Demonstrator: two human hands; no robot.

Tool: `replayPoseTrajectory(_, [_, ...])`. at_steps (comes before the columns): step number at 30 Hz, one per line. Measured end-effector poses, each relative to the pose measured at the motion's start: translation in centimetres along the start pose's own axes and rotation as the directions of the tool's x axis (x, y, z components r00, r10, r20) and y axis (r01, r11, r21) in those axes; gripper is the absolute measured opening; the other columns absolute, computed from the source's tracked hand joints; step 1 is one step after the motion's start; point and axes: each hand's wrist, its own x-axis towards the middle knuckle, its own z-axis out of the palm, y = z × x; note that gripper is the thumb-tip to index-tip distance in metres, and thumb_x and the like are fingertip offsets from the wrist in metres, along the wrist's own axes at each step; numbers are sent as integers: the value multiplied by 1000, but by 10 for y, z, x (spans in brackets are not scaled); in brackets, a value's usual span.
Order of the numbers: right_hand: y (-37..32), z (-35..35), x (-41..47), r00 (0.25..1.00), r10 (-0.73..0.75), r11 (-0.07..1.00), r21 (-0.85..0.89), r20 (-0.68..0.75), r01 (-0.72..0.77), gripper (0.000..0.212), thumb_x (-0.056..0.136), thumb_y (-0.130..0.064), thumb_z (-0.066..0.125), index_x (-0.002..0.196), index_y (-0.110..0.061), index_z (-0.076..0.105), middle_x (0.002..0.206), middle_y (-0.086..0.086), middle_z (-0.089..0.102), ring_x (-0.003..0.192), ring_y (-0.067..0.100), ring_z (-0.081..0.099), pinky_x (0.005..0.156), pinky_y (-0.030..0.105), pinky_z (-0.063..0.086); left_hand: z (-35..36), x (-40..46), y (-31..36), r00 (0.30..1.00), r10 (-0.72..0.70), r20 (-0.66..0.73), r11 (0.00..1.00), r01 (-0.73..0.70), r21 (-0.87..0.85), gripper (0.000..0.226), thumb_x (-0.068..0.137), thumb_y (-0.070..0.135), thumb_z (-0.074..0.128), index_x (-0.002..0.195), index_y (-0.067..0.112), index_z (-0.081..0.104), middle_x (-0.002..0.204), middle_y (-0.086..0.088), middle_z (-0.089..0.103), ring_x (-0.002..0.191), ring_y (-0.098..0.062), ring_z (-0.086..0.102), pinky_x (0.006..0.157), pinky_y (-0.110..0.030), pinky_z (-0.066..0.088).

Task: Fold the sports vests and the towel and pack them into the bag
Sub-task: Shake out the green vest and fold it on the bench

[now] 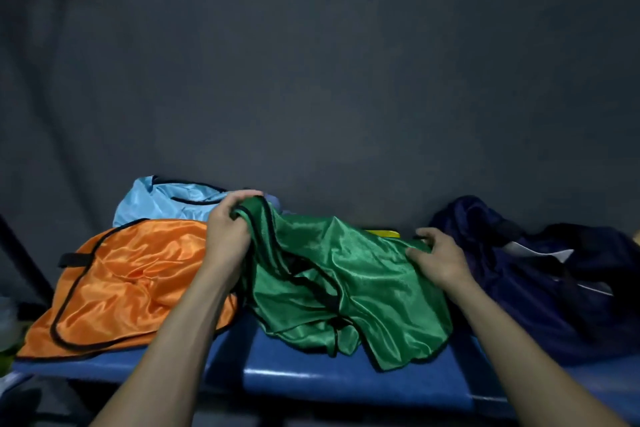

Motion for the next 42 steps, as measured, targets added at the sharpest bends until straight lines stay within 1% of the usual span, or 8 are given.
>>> replayPoseTrajectory(7, [-14,56,-32,855,-371,891,-121,363,438,114,62,-94,58,156,-36,32,159,-7,38,146,17,34,120,48,29,23,-11,25,959,27,281,964,50,-261,37,93,-12,52,101,17,75,88,-11,72,76,-22,67,71,-30,57])
replayPoseTrajectory(14, [12,45,-20,839,-380,778,-356,390,518,89,74,-57,82,149,-34,39,147,-8,40,135,20,42,111,40,39,-2,13,14,984,146,-99,989,-142,44,50,80,-11,48,100,27,74,93,10,73,81,-3,65,75,-27,53])
replayPoseTrajectory(18, [10,23,-34,801,-481,716,-368,356,593,60,68,-73,75,105,-33,50,107,-13,48,100,13,47,84,33,43,-12,10,12,959,195,205,922,-251,296,46,60,-3,51,87,29,72,81,24,72,76,9,63,74,-14,51])
replayPoseTrajectory(23, [31,25,-57,673,-100,687,-438,733,580,103,67,-58,85,153,-35,34,142,-10,36,133,16,35,116,37,33,-17,-5,5,907,29,421,914,-195,357,12,59,12,66,68,18,70,63,6,66,60,-5,57,58,-24,45])
replayPoseTrajectory(28, [44,20,-56,821,-334,798,-324,464,508,57,81,5,53,121,-31,71,130,-4,67,122,15,60,103,28,46,-31,-25,21,670,-170,722,924,-146,354,33,79,-11,72,93,18,77,93,-8,77,89,-25,74,79,-35,58])
replayPoseTrajectory(32, [4,-5,-60,980,-177,797,597,96,85,40,93,9,44,106,-11,75,93,25,73,70,23,65,60,28,55,-49,-41,37,315,-367,875,898,-128,422,27,95,-6,59,112,11,70,107,0,72,103,-15,66,88,-26,51])
replayPoseTrajectory(37, [-8,4,-49,998,19,762,646,56,-51,19,98,-14,53,105,-9,69,99,11,75,95,29,71,83,39,54,-27,-53,41,574,-311,757,946,115,301,55,91,42,71,95,-13,61,86,-19,61,76,-27,52,61,-32,42])
replayPoseTrajectory(42, [-27,22,-73,871,-483,840,235,-91,490,34,88,-21,65,121,-29,64,122,-11,60,119,8,55,99,16,37,12,-60,39,742,-75,666,953,-142,266,60,90,51,69,64,2,49,60,-4,34,56,-16,29,54,-29,23])
